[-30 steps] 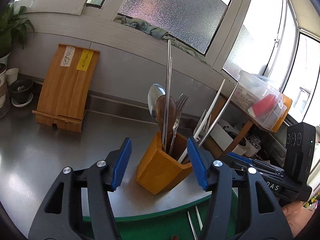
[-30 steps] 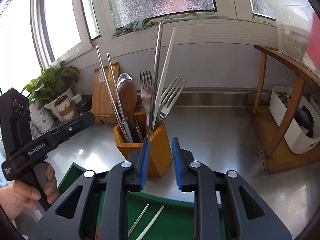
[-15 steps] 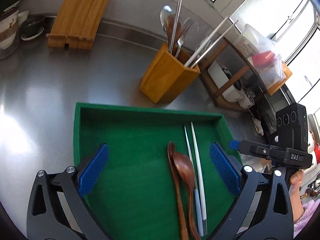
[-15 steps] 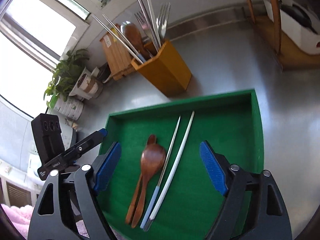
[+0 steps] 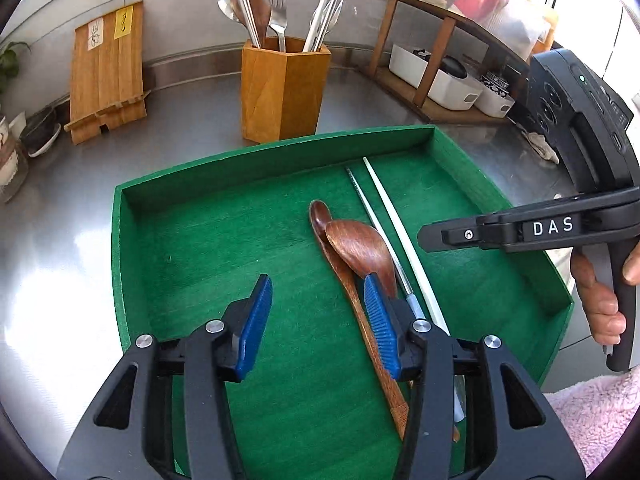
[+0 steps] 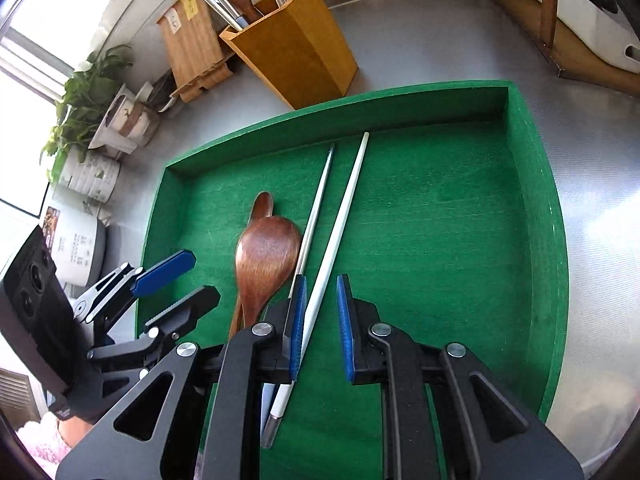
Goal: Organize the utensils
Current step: 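Grasp the slim wooden spoon with the left tool while the right tool grasps a white chopstick, then lift wooden spoon and white chopstick and drop them into the wooden holder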
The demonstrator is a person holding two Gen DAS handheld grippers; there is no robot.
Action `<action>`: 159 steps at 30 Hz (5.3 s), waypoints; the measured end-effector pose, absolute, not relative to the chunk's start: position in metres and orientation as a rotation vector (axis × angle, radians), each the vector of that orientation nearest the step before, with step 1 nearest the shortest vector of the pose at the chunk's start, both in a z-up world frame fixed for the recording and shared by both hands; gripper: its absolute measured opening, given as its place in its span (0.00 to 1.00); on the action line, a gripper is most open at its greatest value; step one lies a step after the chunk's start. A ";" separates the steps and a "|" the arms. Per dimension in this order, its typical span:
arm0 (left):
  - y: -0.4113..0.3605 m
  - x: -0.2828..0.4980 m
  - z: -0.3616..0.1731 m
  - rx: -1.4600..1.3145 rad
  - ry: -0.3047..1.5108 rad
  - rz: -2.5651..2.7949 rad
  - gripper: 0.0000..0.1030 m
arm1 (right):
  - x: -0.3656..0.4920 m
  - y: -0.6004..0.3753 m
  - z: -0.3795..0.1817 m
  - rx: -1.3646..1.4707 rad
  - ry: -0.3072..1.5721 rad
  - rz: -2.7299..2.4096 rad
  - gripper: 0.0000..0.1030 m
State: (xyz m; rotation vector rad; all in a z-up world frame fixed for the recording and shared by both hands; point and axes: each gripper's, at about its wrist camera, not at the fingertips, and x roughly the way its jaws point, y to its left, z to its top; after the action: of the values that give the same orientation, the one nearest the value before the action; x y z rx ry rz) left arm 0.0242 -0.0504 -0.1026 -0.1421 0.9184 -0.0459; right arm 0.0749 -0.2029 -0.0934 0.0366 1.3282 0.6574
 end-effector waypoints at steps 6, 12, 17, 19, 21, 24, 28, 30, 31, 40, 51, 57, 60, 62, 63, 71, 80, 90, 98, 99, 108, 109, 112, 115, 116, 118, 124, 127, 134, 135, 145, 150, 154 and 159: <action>-0.068 0.029 -0.106 -0.018 0.969 -0.055 0.43 | 0.073 -0.196 -0.094 -0.021 1.309 0.628 0.15; -0.081 0.035 -0.116 0.070 1.046 -0.049 0.44 | 0.069 -0.185 -0.095 -0.129 1.288 0.585 0.15; -0.074 0.034 -0.119 0.054 1.067 -0.041 0.43 | 0.066 -0.183 -0.096 -0.179 1.285 0.568 0.15; -0.071 0.033 -0.118 0.049 1.077 -0.040 0.40 | 0.067 -0.186 -0.095 -0.194 1.300 0.544 0.15; -0.066 0.035 -0.116 0.042 1.089 -0.025 0.29 | 0.071 -0.189 -0.095 -0.179 1.341 0.520 0.15; -0.057 0.038 -0.115 -0.001 1.115 0.001 0.12 | 0.080 -0.192 -0.098 -0.114 1.422 0.492 0.15; -0.054 0.041 -0.115 -0.003 1.134 0.001 0.09 | 0.079 -0.180 -0.099 -0.189 1.434 0.459 0.15; -0.053 0.042 -0.116 -0.005 1.138 0.006 0.08 | 0.074 -0.170 -0.099 -0.270 1.416 0.441 0.12; -0.051 0.042 -0.116 -0.020 1.145 0.010 0.07 | 0.074 -0.164 -0.099 -0.290 1.416 0.433 0.12; -0.040 0.056 -0.112 -0.105 1.242 0.000 0.03 | 0.095 -0.177 -0.105 -0.094 1.566 0.467 0.06; -0.028 0.049 -0.100 -0.177 1.227 -0.029 0.03 | 0.092 -0.206 -0.077 0.044 1.528 0.569 0.06; -0.018 0.035 -0.072 -0.210 1.069 -0.035 0.03 | 0.088 -0.214 -0.056 0.069 1.390 0.647 0.06; -0.011 0.032 -0.058 -0.247 0.975 -0.047 0.03 | 0.091 -0.216 -0.052 0.088 1.341 0.672 0.06; -0.008 0.029 -0.048 -0.277 0.892 -0.062 0.03 | 0.092 -0.218 -0.044 0.088 1.284 0.688 0.06; -0.006 0.028 -0.044 -0.300 0.854 -0.064 0.03 | 0.092 -0.219 -0.041 0.085 1.255 0.695 0.06; 0.001 0.035 -0.016 -0.360 0.633 -0.027 0.04 | 0.093 -0.215 0.003 0.038 0.984 0.732 0.06; 0.011 0.060 0.008 -0.390 0.435 0.007 0.04 | 0.109 -0.205 0.039 0.029 0.710 0.745 0.06; 0.024 0.118 0.022 -0.424 0.322 0.024 0.04 | 0.144 -0.179 0.070 0.032 0.539 0.765 0.06; 0.025 0.169 0.016 -0.396 0.294 0.044 0.04 | 0.167 -0.159 0.074 0.024 0.486 0.753 0.06; 0.026 0.174 0.013 -0.397 0.295 0.044 0.03 | 0.170 -0.158 0.073 0.023 0.485 0.752 0.06; 0.021 0.199 -0.003 -0.358 0.282 0.044 0.04 | 0.188 -0.145 0.060 -0.011 0.480 0.742 0.06; 0.020 0.200 -0.005 -0.350 0.284 0.049 0.04 | 0.188 -0.144 0.058 -0.017 0.480 0.739 0.06; 0.018 0.198 -0.012 -0.322 0.281 0.073 0.04 | 0.187 -0.141 0.053 -0.035 0.481 0.742 0.06; 0.018 0.195 -0.020 -0.321 0.293 0.076 0.04 | 0.183 -0.140 0.046 -0.059 0.490 0.746 0.06; 0.019 0.193 -0.022 -0.323 0.297 0.076 0.04 | 0.182 -0.140 0.045 -0.064 0.493 0.746 0.06; 0.020 0.188 -0.026 -0.326 0.301 0.068 0.04 | 0.180 -0.141 0.042 -0.073 0.497 0.747 0.06; 0.018 0.171 -0.035 -0.303 0.327 0.036 0.04 | 0.175 -0.145 0.027 -0.117 0.540 0.746 0.06; 0.016 0.163 -0.039 -0.284 0.343 0.022 0.04 | 0.172 -0.146 0.017 -0.145 0.563 0.743 0.06; 0.010 0.143 -0.037 -0.252 0.354 0.011 0.04 | 0.166 -0.148 0.013 -0.157 0.566 0.736 0.07; 0.010 0.141 -0.037 -0.246 0.359 0.010 0.04 | 0.165 -0.148 0.012 -0.158 0.569 0.735 0.07; 0.013 0.121 -0.054 -0.264 0.461 0.013 0.04 | 0.162 -0.152 -0.018 -0.197 0.675 0.704 0.09; 0.019 0.097 -0.054 -0.303 0.478 0.039 0.13 | 0.151 -0.161 -0.020 -0.199 0.696 0.683 0.09; 0.022 0.076 -0.054 -0.334 0.494 0.058 0.32 | 0.139 -0.170 -0.017 -0.194 0.714 0.668 0.09; 0.025 0.052 -0.056 -0.396 0.535 0.057 0.53 | 0.121 -0.185 -0.017 -0.175 0.743 0.640 0.51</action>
State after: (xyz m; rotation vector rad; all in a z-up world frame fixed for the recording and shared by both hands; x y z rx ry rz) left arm 0.0517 0.0246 -0.0561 -0.3960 0.5349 0.0572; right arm 0.1209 -0.1854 -0.0171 -0.1750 0.7430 0.6395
